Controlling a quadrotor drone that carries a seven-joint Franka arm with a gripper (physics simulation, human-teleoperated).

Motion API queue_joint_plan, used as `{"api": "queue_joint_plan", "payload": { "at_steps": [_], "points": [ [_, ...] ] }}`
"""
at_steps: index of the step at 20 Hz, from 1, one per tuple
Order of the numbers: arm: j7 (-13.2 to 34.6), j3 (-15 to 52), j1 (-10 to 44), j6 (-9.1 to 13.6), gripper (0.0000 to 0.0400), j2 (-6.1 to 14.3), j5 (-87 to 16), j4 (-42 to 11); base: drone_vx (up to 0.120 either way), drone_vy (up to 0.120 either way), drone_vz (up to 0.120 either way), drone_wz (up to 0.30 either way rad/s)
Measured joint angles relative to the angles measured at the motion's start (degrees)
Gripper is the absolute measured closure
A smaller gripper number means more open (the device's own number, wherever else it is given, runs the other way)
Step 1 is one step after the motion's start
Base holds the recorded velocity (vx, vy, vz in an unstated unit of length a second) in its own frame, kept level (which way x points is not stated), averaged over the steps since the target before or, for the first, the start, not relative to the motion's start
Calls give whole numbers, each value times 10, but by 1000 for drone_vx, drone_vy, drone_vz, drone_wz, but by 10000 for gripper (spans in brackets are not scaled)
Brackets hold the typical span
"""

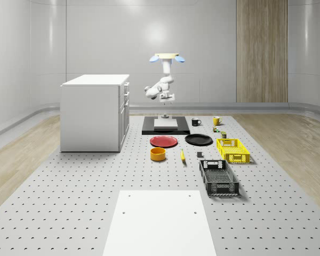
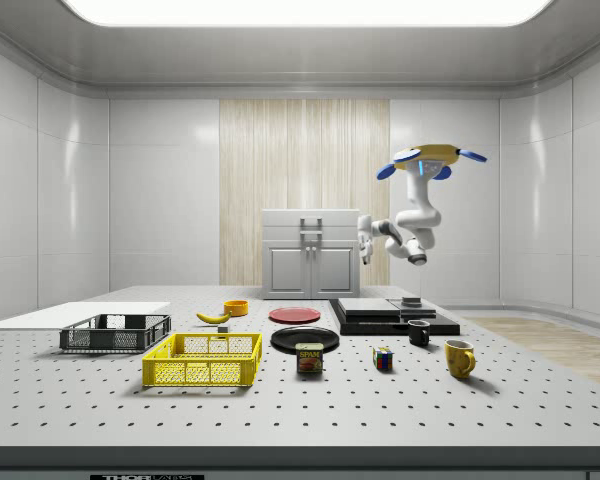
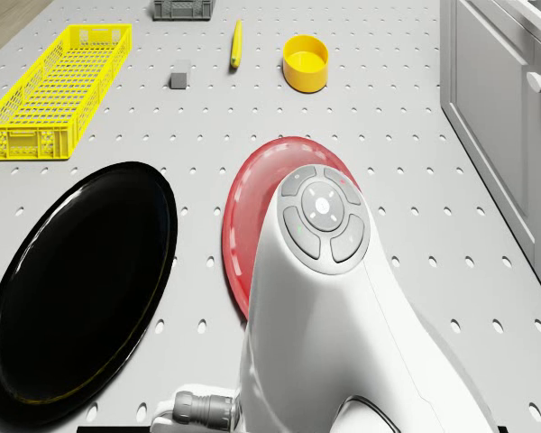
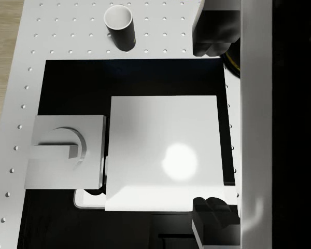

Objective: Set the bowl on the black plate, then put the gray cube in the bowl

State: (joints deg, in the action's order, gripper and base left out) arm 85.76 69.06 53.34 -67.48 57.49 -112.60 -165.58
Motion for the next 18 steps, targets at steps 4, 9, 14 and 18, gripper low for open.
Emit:
{"api": "queue_joint_plan", "payload": {
  "at_steps": [4, 9, 14, 18],
  "points": [
    [22, 16, 32, 7, 0, 18, -9, -3, 120, -60, -110, 0],
    [37, 28, 54, 4, 0, 36, -9, -3, 120, 0, 0, 0],
    [47, 36, 66, -6, 0, 53, -3, -3, 120, 0, 0, 0],
    [53, 41, 72, -15, 0, 65, 2, -2, 120, 0, -10, 0]
  ]
}}
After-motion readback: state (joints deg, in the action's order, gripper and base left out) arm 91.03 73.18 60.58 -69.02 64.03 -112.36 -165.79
